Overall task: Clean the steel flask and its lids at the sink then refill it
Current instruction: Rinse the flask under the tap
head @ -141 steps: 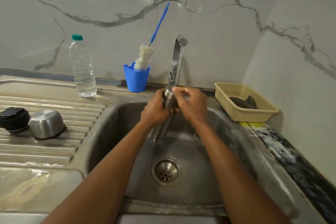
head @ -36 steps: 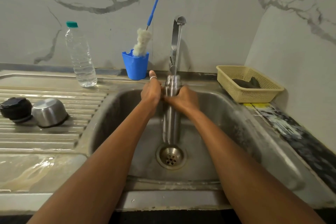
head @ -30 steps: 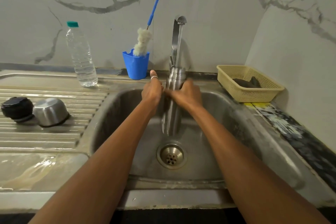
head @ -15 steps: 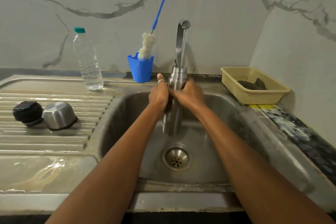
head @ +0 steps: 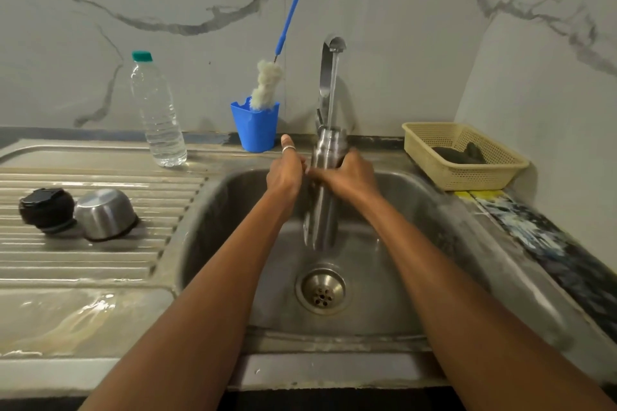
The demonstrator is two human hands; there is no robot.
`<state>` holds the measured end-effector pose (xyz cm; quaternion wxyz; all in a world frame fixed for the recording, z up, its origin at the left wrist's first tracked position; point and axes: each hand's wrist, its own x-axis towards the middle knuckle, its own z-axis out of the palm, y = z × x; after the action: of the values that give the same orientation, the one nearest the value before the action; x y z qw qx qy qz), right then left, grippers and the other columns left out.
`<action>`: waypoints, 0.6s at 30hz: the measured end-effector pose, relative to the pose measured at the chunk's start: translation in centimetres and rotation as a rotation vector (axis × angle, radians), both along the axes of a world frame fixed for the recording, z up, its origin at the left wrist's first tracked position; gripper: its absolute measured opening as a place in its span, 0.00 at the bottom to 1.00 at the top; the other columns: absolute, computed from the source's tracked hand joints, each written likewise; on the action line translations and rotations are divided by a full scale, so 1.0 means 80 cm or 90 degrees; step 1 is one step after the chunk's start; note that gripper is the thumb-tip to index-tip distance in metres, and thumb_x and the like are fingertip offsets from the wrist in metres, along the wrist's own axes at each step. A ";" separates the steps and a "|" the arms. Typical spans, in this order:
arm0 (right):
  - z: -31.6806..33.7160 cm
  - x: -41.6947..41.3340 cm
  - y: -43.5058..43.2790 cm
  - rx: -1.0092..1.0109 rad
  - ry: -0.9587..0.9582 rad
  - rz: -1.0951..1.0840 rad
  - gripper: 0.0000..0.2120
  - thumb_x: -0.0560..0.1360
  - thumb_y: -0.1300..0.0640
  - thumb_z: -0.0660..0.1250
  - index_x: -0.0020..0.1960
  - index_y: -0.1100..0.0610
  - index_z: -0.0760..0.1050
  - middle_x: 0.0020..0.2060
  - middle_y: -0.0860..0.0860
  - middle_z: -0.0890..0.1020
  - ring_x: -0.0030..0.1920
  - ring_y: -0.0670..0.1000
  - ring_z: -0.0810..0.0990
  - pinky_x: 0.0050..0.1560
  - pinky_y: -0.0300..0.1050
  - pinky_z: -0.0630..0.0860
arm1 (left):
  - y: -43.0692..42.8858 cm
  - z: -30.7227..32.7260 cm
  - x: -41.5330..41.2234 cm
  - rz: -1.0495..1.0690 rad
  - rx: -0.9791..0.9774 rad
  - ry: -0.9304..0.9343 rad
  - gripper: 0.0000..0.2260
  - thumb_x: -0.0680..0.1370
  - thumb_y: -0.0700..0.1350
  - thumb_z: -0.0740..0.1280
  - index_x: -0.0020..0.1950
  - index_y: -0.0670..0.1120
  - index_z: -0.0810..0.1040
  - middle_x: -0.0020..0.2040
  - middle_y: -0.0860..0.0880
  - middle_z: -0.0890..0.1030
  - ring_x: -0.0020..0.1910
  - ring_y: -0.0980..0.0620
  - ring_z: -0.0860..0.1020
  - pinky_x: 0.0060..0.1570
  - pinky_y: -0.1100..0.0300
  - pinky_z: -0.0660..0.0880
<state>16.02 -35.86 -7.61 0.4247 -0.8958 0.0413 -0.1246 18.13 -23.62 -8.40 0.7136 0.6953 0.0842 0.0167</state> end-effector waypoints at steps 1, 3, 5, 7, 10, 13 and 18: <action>-0.006 -0.003 0.000 -0.013 0.040 0.026 0.20 0.68 0.45 0.79 0.54 0.54 0.81 0.46 0.49 0.85 0.41 0.47 0.81 0.41 0.40 0.78 | -0.002 -0.001 -0.003 -0.006 -0.013 -0.002 0.34 0.79 0.72 0.47 0.52 0.48 0.81 0.56 0.44 0.83 0.56 0.45 0.81 0.65 0.47 0.73; -0.011 -0.010 0.003 -0.020 0.070 0.047 0.16 0.67 0.44 0.79 0.50 0.51 0.82 0.45 0.49 0.86 0.41 0.46 0.82 0.41 0.39 0.78 | -0.002 -0.003 -0.005 -0.016 -0.013 0.010 0.36 0.77 0.73 0.48 0.58 0.46 0.81 0.56 0.45 0.83 0.56 0.46 0.81 0.65 0.46 0.74; 0.002 -0.008 0.009 0.025 0.005 0.009 0.26 0.59 0.33 0.76 0.49 0.49 0.79 0.42 0.48 0.84 0.42 0.48 0.83 0.44 0.44 0.80 | -0.001 0.002 -0.006 -0.022 0.011 0.002 0.31 0.81 0.68 0.50 0.62 0.46 0.80 0.57 0.45 0.82 0.56 0.48 0.80 0.61 0.50 0.75; 0.008 -0.006 0.012 0.055 -0.011 0.000 0.26 0.61 0.34 0.76 0.50 0.50 0.78 0.41 0.47 0.83 0.42 0.48 0.83 0.44 0.44 0.80 | 0.000 0.007 -0.011 -0.041 0.013 -0.005 0.22 0.85 0.59 0.53 0.60 0.46 0.80 0.55 0.45 0.82 0.52 0.51 0.79 0.49 0.57 0.74; 0.000 -0.016 0.010 0.070 0.064 0.070 0.10 0.70 0.46 0.77 0.45 0.49 0.79 0.39 0.47 0.83 0.42 0.47 0.83 0.43 0.40 0.79 | 0.000 0.010 -0.022 -0.080 0.029 -0.034 0.16 0.82 0.50 0.55 0.54 0.46 0.81 0.53 0.44 0.84 0.53 0.47 0.81 0.53 0.53 0.77; 0.007 -0.016 0.004 0.217 0.082 0.007 0.12 0.68 0.47 0.78 0.46 0.51 0.80 0.43 0.51 0.86 0.43 0.50 0.86 0.44 0.47 0.84 | 0.015 0.016 -0.027 -0.197 0.181 -0.149 0.18 0.76 0.48 0.56 0.58 0.50 0.82 0.53 0.48 0.85 0.55 0.49 0.81 0.57 0.51 0.77; 0.013 -0.032 0.002 0.551 0.221 -0.009 0.13 0.73 0.53 0.77 0.52 0.58 0.78 0.44 0.56 0.86 0.41 0.53 0.85 0.36 0.49 0.83 | 0.025 0.005 -0.041 -0.347 0.504 -0.193 0.34 0.73 0.47 0.73 0.77 0.51 0.65 0.65 0.50 0.76 0.55 0.54 0.77 0.49 0.65 0.72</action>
<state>13.49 -35.67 -6.55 0.7456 -0.6432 0.1659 0.0532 14.87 -21.65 -7.98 0.3775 0.8992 -0.2176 -0.0386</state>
